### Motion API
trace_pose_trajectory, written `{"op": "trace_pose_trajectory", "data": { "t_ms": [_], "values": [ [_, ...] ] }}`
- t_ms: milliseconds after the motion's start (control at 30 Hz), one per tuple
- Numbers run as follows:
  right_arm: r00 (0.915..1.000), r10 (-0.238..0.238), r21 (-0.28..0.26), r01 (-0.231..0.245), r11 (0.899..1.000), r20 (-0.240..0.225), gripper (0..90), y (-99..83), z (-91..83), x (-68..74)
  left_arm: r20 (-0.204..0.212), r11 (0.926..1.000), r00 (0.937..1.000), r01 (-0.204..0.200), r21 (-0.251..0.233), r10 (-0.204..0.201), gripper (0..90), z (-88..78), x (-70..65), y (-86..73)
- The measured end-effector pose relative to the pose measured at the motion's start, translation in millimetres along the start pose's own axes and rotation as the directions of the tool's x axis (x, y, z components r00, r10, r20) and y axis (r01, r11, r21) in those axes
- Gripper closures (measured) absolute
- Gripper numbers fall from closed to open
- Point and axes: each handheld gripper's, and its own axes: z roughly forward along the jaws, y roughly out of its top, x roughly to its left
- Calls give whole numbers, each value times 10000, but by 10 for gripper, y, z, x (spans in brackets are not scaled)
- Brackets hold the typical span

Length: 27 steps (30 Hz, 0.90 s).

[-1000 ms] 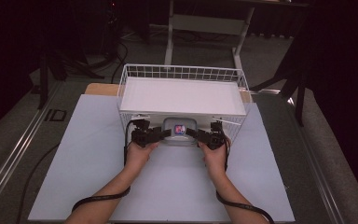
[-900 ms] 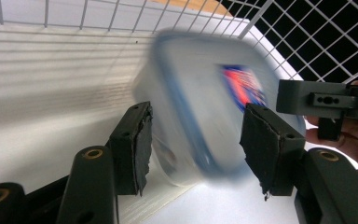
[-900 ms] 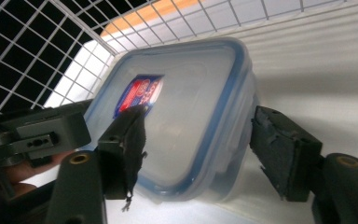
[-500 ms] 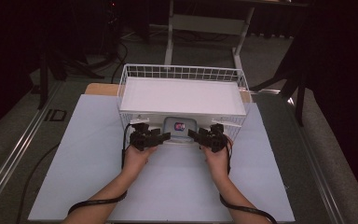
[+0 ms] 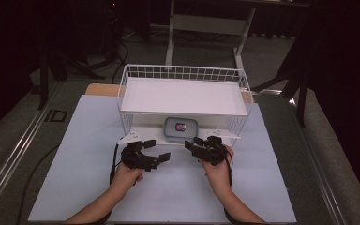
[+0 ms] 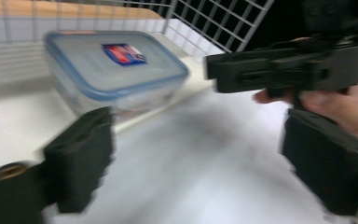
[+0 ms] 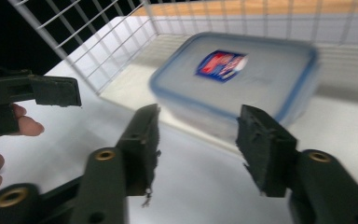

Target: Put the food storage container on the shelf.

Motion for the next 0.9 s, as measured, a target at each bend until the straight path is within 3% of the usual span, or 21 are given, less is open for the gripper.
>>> {"op": "trace_pose_trajectory", "data": {
  "t_ms": [100,200,333,433,767,833,900],
  "values": [
    [9999,-143,125,143,9998,-25,715,-25,21,45,-185,9989,9987,-472,-14,472,21,-108,-88,-58],
    [9991,-414,334,415,9986,-25,898,-43,74,75,-354,9980,9974,-632,-54,630,21,-198,-136,-161],
    [9985,-541,708,535,9961,64,899,-87,193,89,-519,9951,9938,-982,79,985,21,-269,-169,-332],
    [9993,-371,917,361,9951,98,900,-120,273,70,-571,9957,9940,-930,39,931,21,-295,-159,-417],
    [9955,50,1027,-147,9946,942,900,-103,441,-83,-922,9949,9912,-980,-237,954,21,-344,-119,-416],
    [9951,278,1075,-380,9935,946,900,-106,477,-120,-914,9954,9917,-927,-235,902,21,-347,-109,-416],
    [9948,209,1054,-315,9939,996,900,-106,489,-125,-979,9949,9905,-988,-224,961,21,-349,-101,-416]
  ]
}}
